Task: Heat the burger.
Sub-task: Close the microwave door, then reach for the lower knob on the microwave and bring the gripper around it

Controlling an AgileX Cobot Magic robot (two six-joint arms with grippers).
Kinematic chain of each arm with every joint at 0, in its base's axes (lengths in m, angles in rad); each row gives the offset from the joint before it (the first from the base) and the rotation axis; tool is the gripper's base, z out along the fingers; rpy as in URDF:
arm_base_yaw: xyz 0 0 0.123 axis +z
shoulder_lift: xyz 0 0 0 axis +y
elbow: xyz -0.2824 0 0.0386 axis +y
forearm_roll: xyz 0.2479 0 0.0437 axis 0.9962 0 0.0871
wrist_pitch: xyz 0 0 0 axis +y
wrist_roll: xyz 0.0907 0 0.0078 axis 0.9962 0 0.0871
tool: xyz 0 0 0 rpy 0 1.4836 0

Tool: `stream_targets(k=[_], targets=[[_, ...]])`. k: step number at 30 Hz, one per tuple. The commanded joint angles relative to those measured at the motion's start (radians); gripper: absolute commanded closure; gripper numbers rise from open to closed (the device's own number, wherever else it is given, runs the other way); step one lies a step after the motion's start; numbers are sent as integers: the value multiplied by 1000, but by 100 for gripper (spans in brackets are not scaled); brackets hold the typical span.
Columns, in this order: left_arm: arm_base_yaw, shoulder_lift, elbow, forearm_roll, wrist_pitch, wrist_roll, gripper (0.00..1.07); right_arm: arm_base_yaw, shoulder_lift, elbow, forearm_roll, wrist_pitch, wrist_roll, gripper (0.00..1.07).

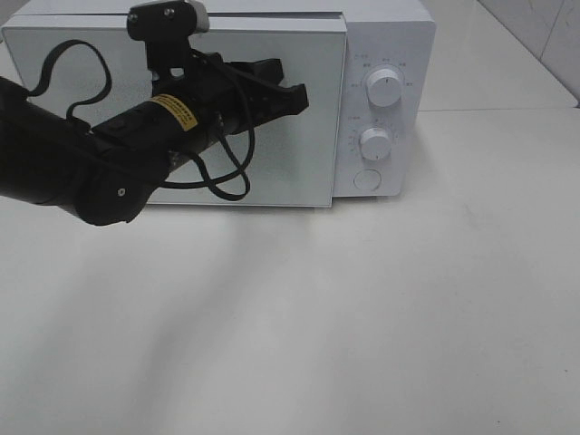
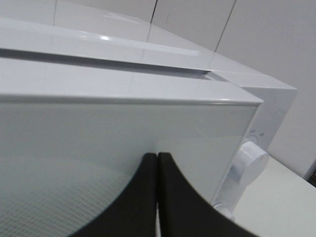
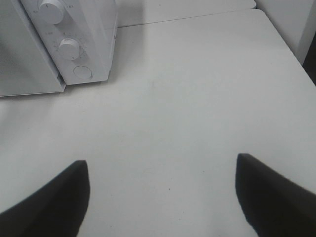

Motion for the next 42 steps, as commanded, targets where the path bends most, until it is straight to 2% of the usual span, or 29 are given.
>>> stream_targets(k=[1,4,5,6,7,18,23,25,28,30,32,33,34,36,37,38,39,40,41,42], targets=[[4,17,-44,-33,6,6,107,-8,-25,1,-3,-11,-17,32],[4,32,-80,-52,8,11,107,-8,-25,1,-3,-11,-17,32],[4,44,-101,-69,10,48,107,-8,-25,1,-3,-11,-17,32],[4,44,-101,-69,10,48,107,-8,-25,1,-3,-11,-17,32],[4,58,-121,-85,14,76,107,-8,-25,1,-3,-11,-17,32],[15,102,-168,-120,29,77,107,-8,-25,1,-3,-11,-17,32],[15,86,-159,-76,38,73,107,-8,-25,1,-3,-11,-17,32],[9,43,-160,3,156,66,107,-8,-25,1,-3,-11,-17,32],[4,30,-160,20,195,66,107,-8,-25,1,-3,-11,-17,32],[-29,-19,-160,47,362,67,107,-8,-25,1,-3,-11,-17,32],[-37,-30,-160,47,401,68,107,-8,-25,1,-3,-11,-17,32],[-60,-52,-160,47,502,70,107,-8,-25,1,-3,-11,-17,32],[-60,-52,-160,47,502,70,107,-8,-25,1,-3,-11,-17,32],[-91,-78,-160,47,650,70,107,-8,-25,1,-3,-11,-17,32],[-91,-78,-160,47,650,70,107,-8,-25,1,-3,-11,-17,32],[-102,-87,-160,47,705,70,104,-8,-25,1,-3,-11,-17,32],[-120,-104,-160,47,802,70,89,-8,-25,1,-3,-11,-17,32],[-120,-104,-160,47,802,70,89,-8,-25,1,-3,-11,-17,32],[-142,-123,-160,47,894,70,64,-8,-25,1,-3,-11,-17,32],[-142,-123,-160,47,894,70,64,-8,-25,1,-3,-11,-17,32]])
